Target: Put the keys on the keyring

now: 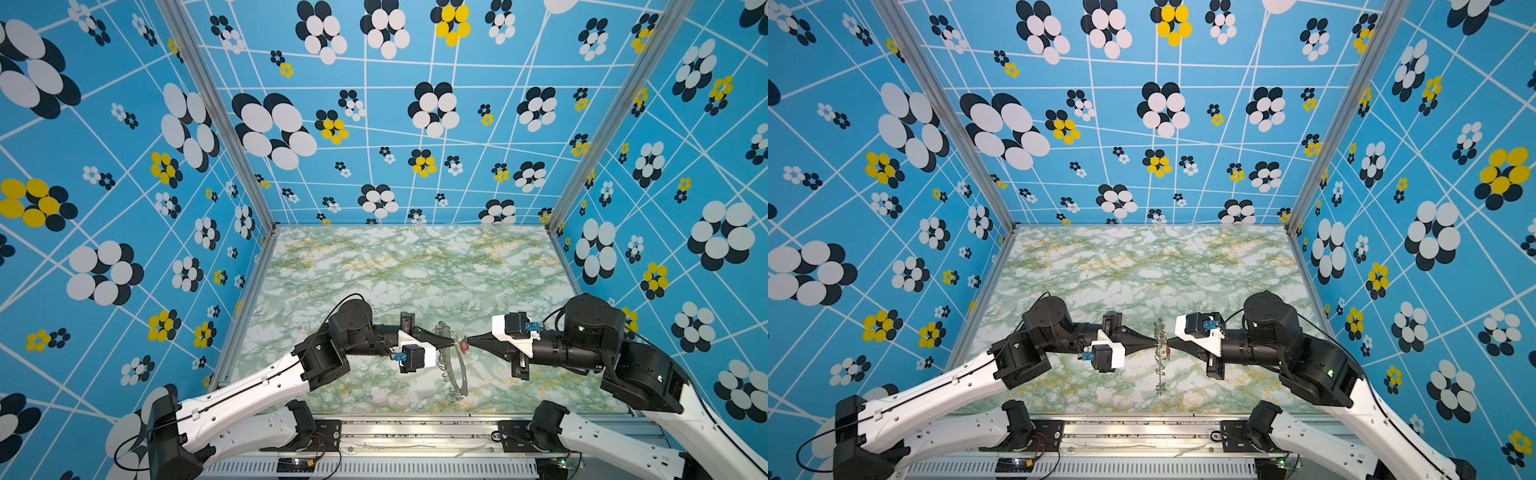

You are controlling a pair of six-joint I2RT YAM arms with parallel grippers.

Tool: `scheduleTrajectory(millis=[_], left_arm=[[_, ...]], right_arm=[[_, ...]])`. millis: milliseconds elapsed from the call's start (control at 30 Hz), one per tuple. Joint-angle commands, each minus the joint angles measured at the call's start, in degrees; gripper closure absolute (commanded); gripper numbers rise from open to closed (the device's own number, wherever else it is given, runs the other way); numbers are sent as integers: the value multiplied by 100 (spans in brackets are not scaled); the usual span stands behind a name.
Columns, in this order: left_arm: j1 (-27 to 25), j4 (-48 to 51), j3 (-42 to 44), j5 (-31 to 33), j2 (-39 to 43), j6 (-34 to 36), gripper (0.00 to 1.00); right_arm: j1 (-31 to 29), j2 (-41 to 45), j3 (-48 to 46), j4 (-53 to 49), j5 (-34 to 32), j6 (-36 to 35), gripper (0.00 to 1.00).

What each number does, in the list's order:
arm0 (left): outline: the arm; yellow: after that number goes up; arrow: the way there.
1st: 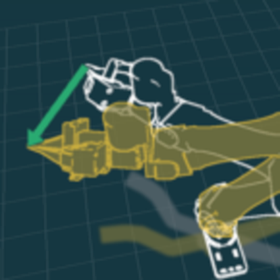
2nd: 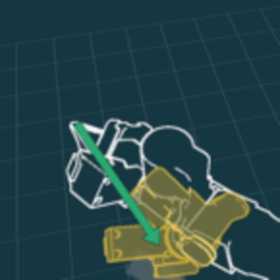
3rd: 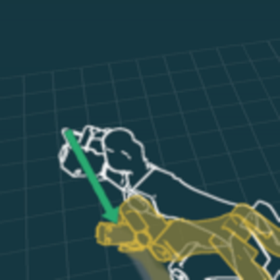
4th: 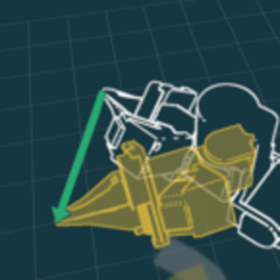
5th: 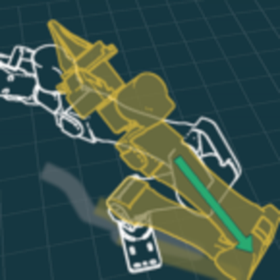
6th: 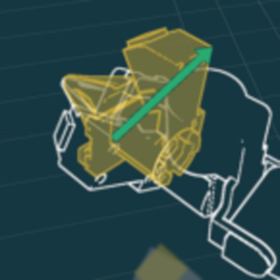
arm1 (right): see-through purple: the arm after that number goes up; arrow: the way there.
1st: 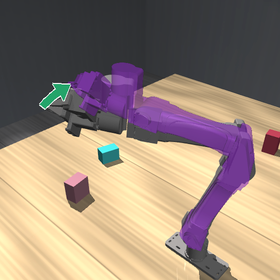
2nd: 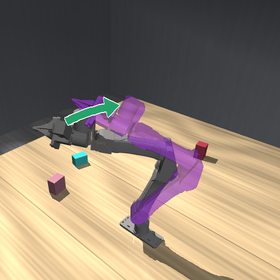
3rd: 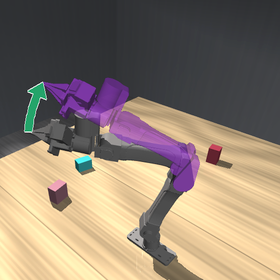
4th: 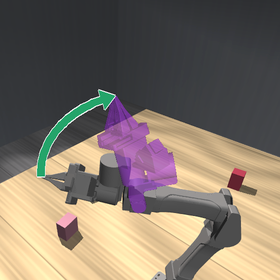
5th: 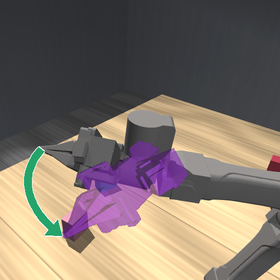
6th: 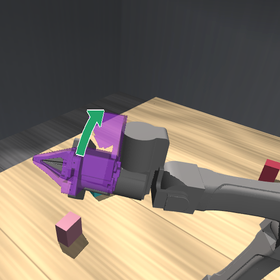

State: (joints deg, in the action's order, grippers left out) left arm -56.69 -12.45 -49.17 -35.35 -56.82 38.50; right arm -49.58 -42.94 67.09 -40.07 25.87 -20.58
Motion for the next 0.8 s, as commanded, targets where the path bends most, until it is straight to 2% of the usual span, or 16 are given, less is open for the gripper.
scheduleTrajectory(millis=[0,767], left_arm=[[48,-317,6,-37,28,-97,100],[-97,-131,-66,-219,4,-98,100]], right_arm=[[22,41,-81,8,109,10,100],[21,-23,-49,195,-49,-16,100]])
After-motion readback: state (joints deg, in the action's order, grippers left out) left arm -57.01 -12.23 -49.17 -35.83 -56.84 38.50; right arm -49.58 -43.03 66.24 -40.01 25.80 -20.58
